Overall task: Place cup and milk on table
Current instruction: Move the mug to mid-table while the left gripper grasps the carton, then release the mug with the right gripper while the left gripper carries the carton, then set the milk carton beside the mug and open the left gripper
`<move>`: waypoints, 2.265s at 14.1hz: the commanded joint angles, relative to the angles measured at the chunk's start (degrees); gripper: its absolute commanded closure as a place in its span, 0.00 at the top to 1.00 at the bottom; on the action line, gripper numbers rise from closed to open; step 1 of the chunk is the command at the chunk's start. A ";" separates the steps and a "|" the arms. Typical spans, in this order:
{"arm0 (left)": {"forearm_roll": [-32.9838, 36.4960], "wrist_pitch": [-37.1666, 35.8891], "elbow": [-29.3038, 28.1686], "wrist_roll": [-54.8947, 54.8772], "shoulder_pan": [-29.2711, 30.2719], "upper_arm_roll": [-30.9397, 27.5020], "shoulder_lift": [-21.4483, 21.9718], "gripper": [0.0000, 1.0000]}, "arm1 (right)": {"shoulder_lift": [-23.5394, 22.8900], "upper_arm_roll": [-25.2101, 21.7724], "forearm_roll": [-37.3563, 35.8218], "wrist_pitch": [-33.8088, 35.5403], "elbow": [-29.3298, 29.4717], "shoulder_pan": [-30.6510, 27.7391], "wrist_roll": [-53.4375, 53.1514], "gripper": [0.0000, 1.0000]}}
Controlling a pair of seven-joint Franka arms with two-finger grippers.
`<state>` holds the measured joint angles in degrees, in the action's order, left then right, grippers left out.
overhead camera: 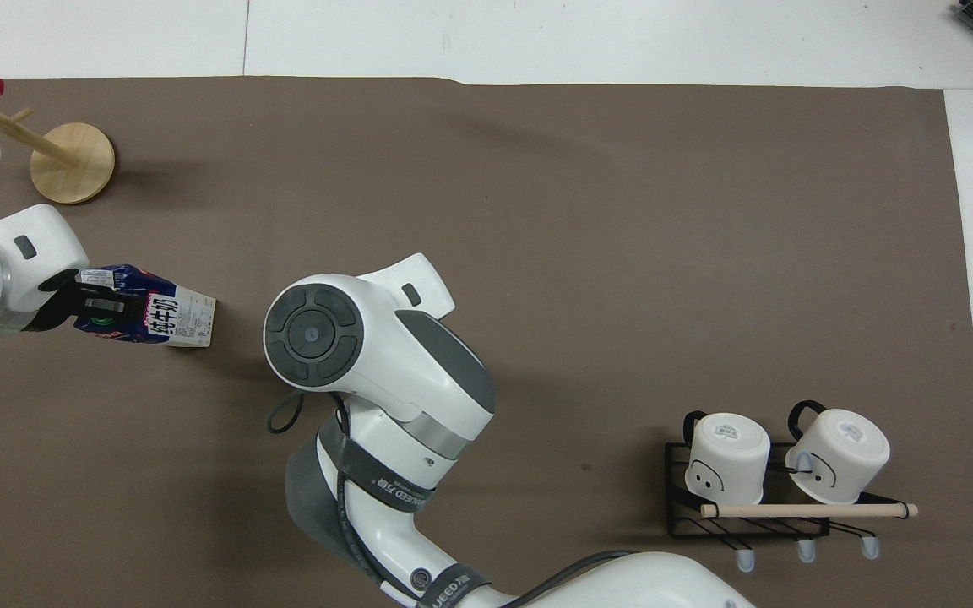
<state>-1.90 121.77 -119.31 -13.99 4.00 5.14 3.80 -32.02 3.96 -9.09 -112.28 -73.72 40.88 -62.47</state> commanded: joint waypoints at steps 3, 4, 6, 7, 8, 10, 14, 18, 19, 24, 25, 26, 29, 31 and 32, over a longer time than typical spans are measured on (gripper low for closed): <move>-0.30 -5.74 4.25 5.27 -2.49 -0.31 0.41 0.50 | 13.45 0.43 2.14 3.29 -7.73 -7.73 3.65 1.00; -0.30 -7.15 5.22 8.16 -3.99 -0.31 0.41 0.50 | 16.79 0.43 2.15 3.91 -10.45 -9.57 6.11 1.00; -0.30 -8.13 6.54 14.74 -7.67 -0.31 0.33 0.50 | 21.54 0.43 2.15 6.97 -13.54 -13.18 8.76 1.00; -0.30 -8.04 6.63 18.00 -9.61 -0.31 0.33 0.50 | 23.48 0.43 2.23 8.29 -14.25 -15.46 10.86 1.00; -0.30 -8.04 6.81 21.42 -11.80 -0.31 0.33 0.50 | 25.41 0.43 2.58 9.44 -15.04 -18.09 13.84 1.00; -0.30 -7.95 6.81 26.97 -15.76 -0.31 0.33 0.50 | 29.28 0.43 4.60 10.59 -17.68 -23.89 20.60 1.00; -0.30 -7.61 5.84 33.14 -21.13 -0.31 0.68 0.48 | 34.65 0.43 5.22 12.95 -20.76 -34.44 34.84 1.00; 0.14 -6.55 2.78 32.88 -21.49 -0.31 1.03 0.48 | 36.85 0.08 6.80 16.21 -20.59 -40.34 43.29 1.00; 1.01 -5.59 1.55 32.88 -21.40 -0.31 1.46 0.48 | 37.12 -0.01 6.89 17.44 -20.41 -40.88 44.36 1.00; 1.02 -5.06 0.31 33.14 -21.67 -0.31 1.82 0.48 | 34.49 -0.19 6.98 21.83 -13.92 -41.85 44.72 1.00; 1.02 -4.44 -0.04 33.15 -21.93 -0.31 1.82 0.48 | 34.05 -0.19 6.89 22.36 -12.87 -41.85 45.07 1.00; 1.02 -3.66 -0.66 33.23 -22.19 -0.31 1.82 0.48 | 33.87 -0.19 6.80 22.89 -12.51 -41.85 45.33 1.00; 1.02 -2.86 -1.10 33.15 -22.20 -0.31 1.91 0.48 | 33.09 0.08 6.45 24.21 -11.63 -41.59 45.42 1.00; 1.02 -2.42 -1.10 33.23 -22.28 -0.31 1.03 0.48 | 31.15 0.25 6.63 25.62 -8.12 -41.76 45.51 1.00; 1.02 -2.33 -1.19 33.23 -22.28 -0.31 0.94 0.50 | 31.15 0.25 6.80 25.10 -8.28 -41.67 45.68 1.00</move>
<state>-1.67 117.67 -118.87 18.72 -17.01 5.67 3.94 1.22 3.64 -3.42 -88.66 -85.38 0.07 -18.66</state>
